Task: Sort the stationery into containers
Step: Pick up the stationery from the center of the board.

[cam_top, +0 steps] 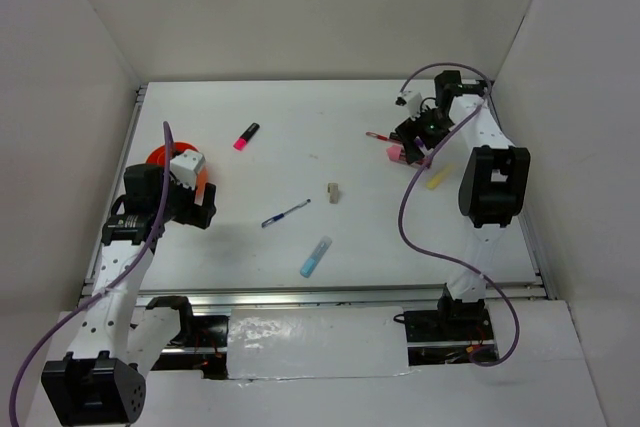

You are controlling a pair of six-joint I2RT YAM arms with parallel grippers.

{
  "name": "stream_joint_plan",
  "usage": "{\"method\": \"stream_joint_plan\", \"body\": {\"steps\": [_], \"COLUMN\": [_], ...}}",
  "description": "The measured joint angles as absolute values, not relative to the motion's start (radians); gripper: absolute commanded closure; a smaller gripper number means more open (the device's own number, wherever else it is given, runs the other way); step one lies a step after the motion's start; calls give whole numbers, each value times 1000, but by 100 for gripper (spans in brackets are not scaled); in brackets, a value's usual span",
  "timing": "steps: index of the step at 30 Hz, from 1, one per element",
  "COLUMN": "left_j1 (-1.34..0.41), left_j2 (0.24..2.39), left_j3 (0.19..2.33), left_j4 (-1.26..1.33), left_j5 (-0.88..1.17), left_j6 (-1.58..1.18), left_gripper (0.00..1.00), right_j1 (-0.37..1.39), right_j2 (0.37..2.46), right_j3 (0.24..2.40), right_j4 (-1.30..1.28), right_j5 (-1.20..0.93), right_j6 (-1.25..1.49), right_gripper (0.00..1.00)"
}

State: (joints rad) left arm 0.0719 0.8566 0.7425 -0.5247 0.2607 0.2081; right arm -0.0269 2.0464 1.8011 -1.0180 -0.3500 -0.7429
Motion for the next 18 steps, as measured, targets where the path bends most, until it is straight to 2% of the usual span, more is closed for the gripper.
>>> {"method": "stream_joint_plan", "body": {"steps": [13,18], "left_j1": [72,72], "left_j2": [869,869], "left_j3": [743,743], "left_j4": [-524,-524], "left_j5": [261,260], "left_j6": [208,208], "left_gripper": [1,1], "right_j1": [-27,-23], "right_j2": [2151,2156], "right_j3": [1814,1804], "right_j4": [-983,-959], "right_j5": [-273,-243], "right_j6": [-805,-820], "right_gripper": [11,21]}}
